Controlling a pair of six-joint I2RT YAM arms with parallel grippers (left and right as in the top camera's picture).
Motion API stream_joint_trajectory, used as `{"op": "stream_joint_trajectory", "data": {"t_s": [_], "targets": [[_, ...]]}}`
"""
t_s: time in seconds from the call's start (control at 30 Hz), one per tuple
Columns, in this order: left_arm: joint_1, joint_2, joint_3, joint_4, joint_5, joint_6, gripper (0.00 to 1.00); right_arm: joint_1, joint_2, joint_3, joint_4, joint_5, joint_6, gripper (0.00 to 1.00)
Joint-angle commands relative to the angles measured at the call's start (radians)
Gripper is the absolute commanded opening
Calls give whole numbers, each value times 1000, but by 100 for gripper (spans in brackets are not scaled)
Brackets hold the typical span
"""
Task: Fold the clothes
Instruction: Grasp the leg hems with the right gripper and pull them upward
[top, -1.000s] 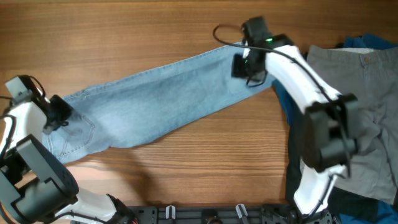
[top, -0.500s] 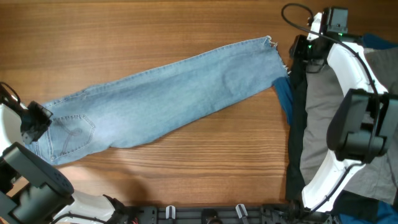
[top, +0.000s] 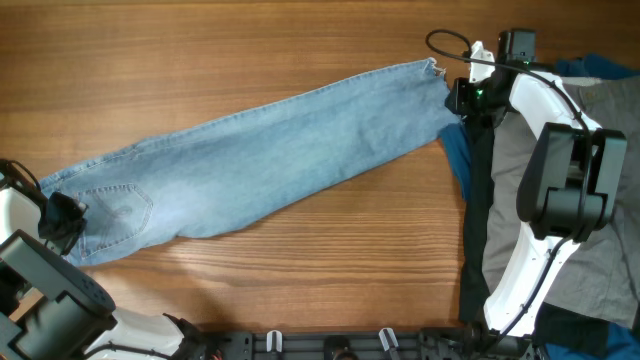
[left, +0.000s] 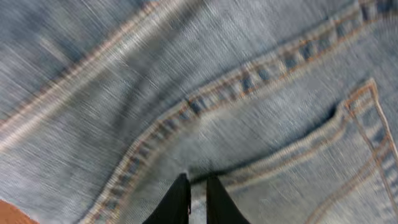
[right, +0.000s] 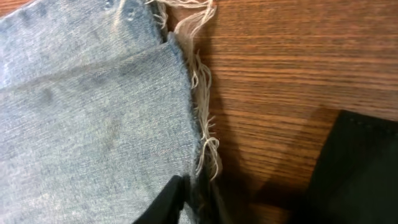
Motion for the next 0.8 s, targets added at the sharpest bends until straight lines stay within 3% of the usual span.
{"op": "stream_joint_trajectory", "data": {"t_s": [0.0, 0.33, 0.67, 0.77], "targets": [[31, 8, -9, 20, -85, -14, 12, 3, 6, 11, -6, -84, 13, 4], [113, 8, -9, 76, -83, -32, 16, 2, -108, 28, 22, -171, 63, 4], [113, 8, -9, 86, -83, -32, 16, 2, -205, 33, 324, -416, 70, 4], [113, 8, -9, 87, -83, -32, 16, 2, -204, 32, 319, -367, 69, 4]]}}
